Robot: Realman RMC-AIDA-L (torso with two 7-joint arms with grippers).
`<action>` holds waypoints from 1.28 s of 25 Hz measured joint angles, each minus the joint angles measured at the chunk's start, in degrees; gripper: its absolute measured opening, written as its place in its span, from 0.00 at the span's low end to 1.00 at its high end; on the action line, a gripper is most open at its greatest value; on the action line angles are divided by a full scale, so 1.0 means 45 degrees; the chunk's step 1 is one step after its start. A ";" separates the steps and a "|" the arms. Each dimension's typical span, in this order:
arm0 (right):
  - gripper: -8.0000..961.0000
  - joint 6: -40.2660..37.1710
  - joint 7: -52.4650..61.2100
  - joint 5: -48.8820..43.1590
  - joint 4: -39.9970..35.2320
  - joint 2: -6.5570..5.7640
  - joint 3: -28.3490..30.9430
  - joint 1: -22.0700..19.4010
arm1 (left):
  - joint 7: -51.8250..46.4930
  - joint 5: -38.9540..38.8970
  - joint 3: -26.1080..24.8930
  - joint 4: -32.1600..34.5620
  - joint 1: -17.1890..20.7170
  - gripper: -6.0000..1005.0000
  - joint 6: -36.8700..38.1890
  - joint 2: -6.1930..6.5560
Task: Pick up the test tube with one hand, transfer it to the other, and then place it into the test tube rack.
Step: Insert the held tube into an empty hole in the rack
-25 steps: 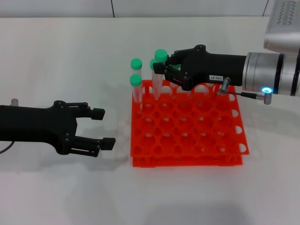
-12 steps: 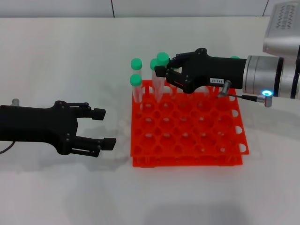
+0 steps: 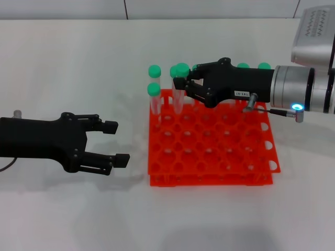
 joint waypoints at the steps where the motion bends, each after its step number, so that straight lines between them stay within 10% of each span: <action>1: 0.22 0.0015 -0.0026 -0.0001 0.0024 -0.0001 0.0000 0.0000 | 0.0000 0.0000 0.0004 -0.0001 0.0000 0.86 0.0000 0.0000; 32: 0.23 0.0118 -0.0653 0.0583 0.0427 -0.0001 0.0001 -0.0095 | -0.0019 -0.0006 0.0013 -0.0090 -0.0152 0.86 -0.0059 0.0000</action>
